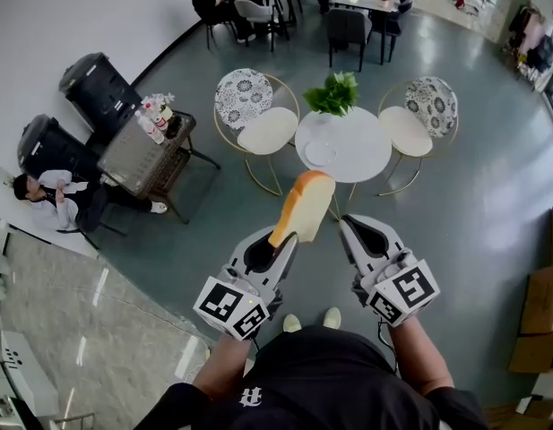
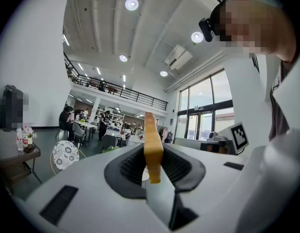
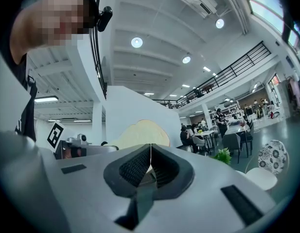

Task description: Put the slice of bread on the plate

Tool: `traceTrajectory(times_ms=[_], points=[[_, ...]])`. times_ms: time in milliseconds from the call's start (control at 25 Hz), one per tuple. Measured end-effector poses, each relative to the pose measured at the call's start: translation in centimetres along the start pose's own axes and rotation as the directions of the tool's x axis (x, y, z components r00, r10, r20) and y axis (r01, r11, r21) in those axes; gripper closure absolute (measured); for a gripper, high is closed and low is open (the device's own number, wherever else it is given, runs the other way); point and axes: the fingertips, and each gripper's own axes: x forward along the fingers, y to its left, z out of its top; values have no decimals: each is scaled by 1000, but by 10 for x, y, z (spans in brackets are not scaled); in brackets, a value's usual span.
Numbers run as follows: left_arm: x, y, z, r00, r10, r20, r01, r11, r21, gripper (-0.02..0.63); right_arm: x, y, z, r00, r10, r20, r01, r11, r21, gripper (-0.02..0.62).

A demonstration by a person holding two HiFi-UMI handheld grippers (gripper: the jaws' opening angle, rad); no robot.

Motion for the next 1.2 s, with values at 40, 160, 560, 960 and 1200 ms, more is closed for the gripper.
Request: traceTrajectory(times_ms=[40, 160, 560, 960, 1200], points=[[3, -2, 0, 1000, 3, -2, -3, 1000, 1, 515, -2, -2, 0, 1000, 2, 1, -2, 1000, 1, 592], [-3, 0, 3, 1000, 3, -1, -3, 1000, 9, 515, 0, 4, 2, 1000, 3, 7, -3, 1000, -5, 592], [24, -10, -10, 1000, 21, -13, -21, 1000, 5, 515, -16, -23, -5, 1000, 10, 2, -10, 1000, 0, 592], [49, -10, -16, 997, 66, -31, -65, 997, 30, 515, -32, -57, -7, 1000, 0, 16, 0, 1000, 19, 592], [64, 4, -20, 997, 69, -41, -68, 998, 19, 515, -23, -69, -11, 1000, -3, 9, 2, 1000, 29, 592]])
